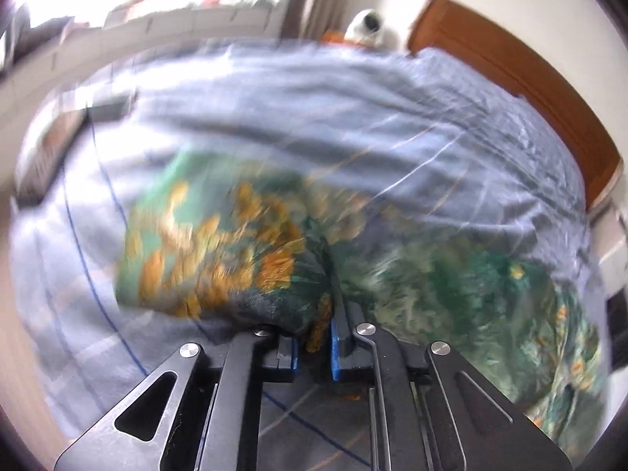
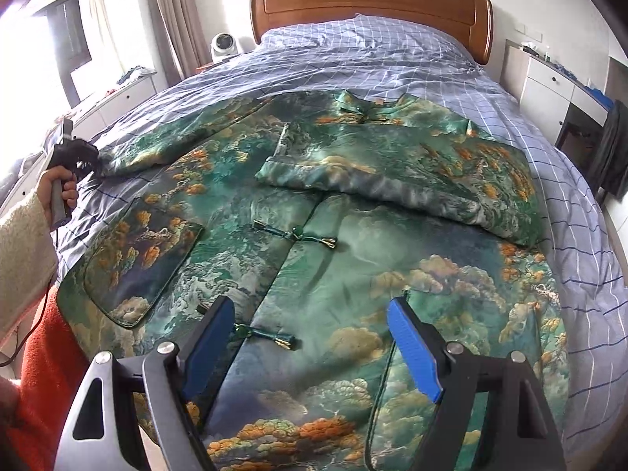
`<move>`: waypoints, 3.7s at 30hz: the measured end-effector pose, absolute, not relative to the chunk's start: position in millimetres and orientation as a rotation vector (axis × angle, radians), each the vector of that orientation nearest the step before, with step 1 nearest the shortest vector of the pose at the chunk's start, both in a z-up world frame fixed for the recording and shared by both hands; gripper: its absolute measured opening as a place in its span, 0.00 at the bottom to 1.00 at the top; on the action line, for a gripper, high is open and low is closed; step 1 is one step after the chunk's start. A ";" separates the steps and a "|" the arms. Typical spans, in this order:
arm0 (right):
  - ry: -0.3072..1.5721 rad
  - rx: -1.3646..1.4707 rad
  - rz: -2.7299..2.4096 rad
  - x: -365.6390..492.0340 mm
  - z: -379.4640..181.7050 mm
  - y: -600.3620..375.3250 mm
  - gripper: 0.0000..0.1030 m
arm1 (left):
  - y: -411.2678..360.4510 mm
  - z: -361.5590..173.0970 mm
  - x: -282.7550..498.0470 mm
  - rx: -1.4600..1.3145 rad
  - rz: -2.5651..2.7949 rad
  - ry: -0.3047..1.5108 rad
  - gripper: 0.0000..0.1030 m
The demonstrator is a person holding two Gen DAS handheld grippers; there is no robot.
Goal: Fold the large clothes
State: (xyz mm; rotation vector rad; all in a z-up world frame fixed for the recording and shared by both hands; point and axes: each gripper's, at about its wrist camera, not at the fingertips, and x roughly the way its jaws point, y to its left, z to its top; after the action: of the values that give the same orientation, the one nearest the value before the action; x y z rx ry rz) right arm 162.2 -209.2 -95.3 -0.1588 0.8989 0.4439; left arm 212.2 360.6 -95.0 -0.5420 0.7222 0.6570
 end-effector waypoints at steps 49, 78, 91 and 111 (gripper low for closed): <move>0.921 0.073 0.502 380.6 -52.7 -189.3 0.17 | 9.7 -87.4 150.5 0.198 -0.086 0.801 0.83; 0.971 -0.113 0.524 403.8 -131.1 -157.0 0.48 | 82.6 -102.8 348.9 -0.042 -0.065 0.999 0.85; 0.976 -0.026 0.525 405.4 -155.0 -162.7 0.48 | 87.3 -114.0 353.4 -0.064 -0.027 1.057 0.86; 0.932 -0.019 0.535 400.8 -159.7 -164.8 0.48 | 130.0 -159.0 434.2 -0.222 0.105 0.937 0.99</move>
State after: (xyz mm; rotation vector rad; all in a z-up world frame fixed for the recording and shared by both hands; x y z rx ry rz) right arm 400.8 -164.8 -159.7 -0.0186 0.9324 0.5347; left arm 434.2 130.0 -159.0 -0.2220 0.9373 0.1055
